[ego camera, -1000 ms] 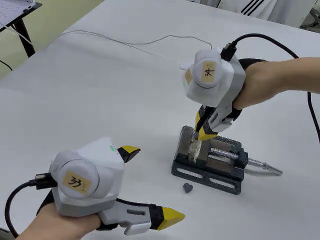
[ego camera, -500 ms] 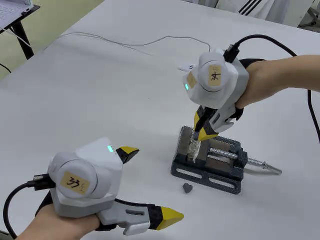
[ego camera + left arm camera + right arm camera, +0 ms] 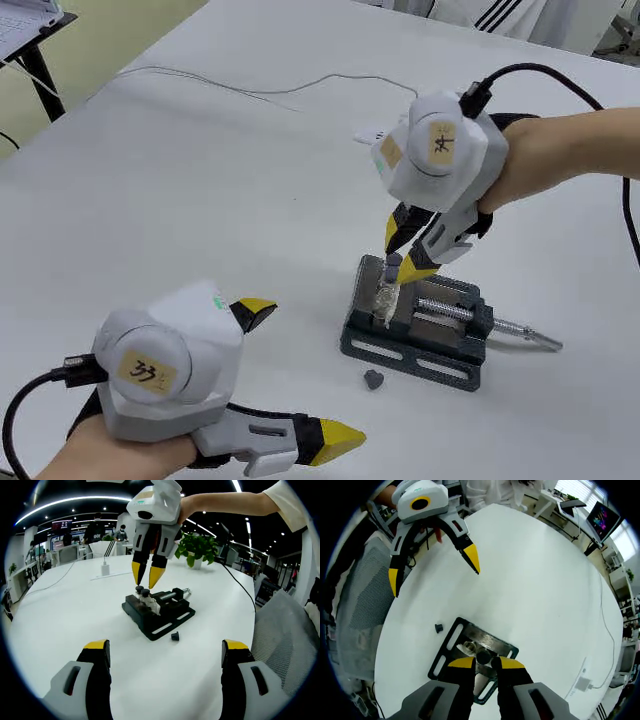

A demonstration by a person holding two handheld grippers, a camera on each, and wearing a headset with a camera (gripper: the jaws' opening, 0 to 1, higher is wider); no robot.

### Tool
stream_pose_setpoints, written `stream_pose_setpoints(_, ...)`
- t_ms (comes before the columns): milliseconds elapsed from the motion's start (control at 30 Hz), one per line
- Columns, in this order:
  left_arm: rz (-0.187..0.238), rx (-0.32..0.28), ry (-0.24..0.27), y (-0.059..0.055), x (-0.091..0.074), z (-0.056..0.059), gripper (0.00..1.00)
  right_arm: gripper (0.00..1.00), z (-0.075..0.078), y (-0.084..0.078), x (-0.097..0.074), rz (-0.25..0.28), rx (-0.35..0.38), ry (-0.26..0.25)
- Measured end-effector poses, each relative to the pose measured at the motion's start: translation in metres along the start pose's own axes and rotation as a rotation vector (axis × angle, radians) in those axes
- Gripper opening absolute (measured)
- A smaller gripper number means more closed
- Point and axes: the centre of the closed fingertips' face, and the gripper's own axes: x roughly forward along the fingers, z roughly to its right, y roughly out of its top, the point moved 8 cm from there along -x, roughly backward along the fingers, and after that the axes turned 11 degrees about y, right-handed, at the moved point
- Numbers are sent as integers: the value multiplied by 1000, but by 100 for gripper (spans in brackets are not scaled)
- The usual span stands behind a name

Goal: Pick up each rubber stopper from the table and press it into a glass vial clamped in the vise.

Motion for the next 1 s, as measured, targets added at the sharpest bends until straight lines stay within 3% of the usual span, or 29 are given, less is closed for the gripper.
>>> stream_pose_setpoints(200,0,-1,-2,0,0,0,91,0,0,0,-1,18,15,19)
stream_pose_setpoints(1000,-4,-11,-2,-4,1,1,91,0,1,-2,10,11,46,47)
